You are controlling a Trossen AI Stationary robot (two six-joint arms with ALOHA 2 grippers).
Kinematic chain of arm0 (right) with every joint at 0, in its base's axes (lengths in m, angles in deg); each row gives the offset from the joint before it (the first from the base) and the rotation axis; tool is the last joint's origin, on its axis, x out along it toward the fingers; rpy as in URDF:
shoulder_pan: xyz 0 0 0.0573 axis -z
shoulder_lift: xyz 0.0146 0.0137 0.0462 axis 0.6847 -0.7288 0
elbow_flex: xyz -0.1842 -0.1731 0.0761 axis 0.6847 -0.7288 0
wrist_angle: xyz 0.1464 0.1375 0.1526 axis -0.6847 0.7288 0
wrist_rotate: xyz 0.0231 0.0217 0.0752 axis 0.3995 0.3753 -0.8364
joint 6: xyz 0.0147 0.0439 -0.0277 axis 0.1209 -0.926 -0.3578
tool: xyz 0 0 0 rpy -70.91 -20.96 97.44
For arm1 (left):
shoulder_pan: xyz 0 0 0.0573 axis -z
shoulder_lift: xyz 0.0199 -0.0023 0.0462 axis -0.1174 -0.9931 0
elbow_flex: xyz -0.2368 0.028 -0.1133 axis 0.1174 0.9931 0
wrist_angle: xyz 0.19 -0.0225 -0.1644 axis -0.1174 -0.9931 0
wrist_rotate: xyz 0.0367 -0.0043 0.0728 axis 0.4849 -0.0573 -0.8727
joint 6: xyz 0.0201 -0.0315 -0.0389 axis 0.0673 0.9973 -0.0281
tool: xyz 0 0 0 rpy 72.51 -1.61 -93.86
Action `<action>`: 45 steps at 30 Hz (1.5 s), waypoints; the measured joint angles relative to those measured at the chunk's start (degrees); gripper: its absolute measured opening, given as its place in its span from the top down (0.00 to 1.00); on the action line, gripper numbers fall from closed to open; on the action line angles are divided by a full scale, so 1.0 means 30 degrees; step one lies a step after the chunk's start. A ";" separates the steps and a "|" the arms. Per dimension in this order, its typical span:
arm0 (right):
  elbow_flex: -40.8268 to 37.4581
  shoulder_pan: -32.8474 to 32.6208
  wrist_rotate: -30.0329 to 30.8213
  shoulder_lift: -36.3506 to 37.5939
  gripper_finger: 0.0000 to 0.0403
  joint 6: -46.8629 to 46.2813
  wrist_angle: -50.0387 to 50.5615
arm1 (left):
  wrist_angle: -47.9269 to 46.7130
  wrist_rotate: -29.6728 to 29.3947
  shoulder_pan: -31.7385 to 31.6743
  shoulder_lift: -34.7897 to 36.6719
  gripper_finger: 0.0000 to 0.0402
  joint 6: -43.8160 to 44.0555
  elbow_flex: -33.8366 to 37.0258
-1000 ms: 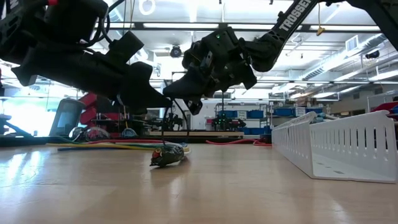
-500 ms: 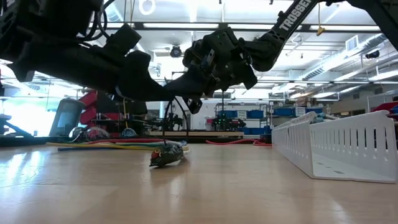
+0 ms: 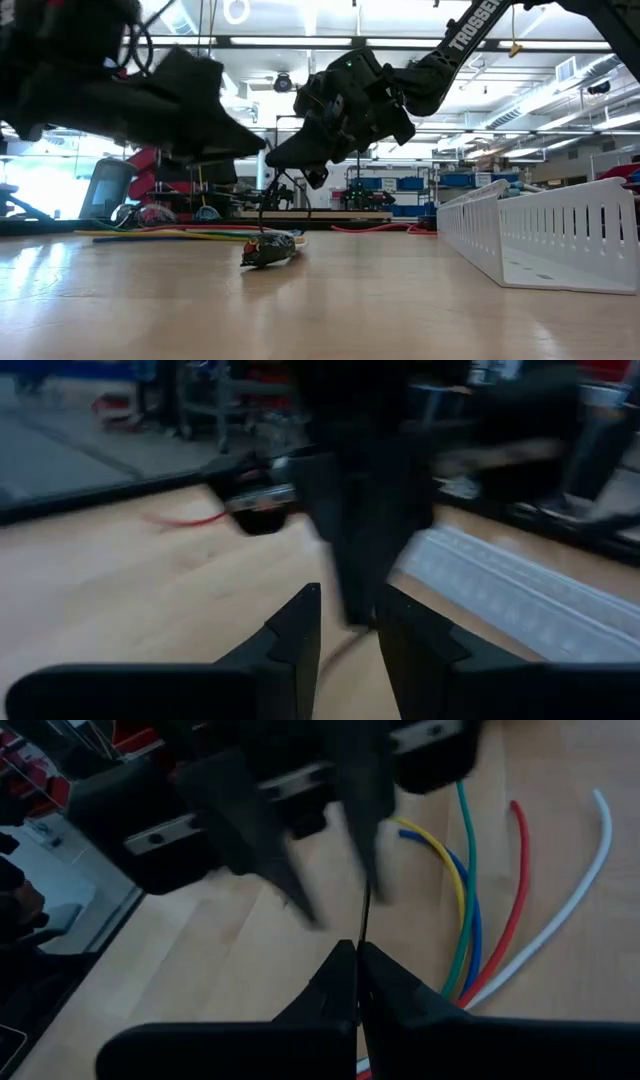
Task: Ziptie cables
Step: Wrap the cable wires with the black zip tie
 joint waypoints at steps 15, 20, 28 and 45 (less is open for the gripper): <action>0.0000 -0.0226 0.0327 0.0007 1.00 0.0334 0.0136 | 0.0899 0.3395 -0.1443 -0.0015 0.74 0.0791 0.0029; 0.0000 -0.0174 0.0416 0.0022 1.00 0.0334 0.0117 | 0.0903 0.3457 -0.1481 -0.0015 0.74 0.0790 0.0013; 0.0007 -0.0174 0.0431 0.0029 1.00 0.0339 0.0122 | 0.0736 0.3580 -0.1629 -0.0015 0.80 0.0593 0.0013; 0.0015 -0.0189 0.0482 0.0051 1.00 0.0348 0.0334 | 0.0730 0.3462 -0.1895 -0.0036 0.99 0.0246 0.0006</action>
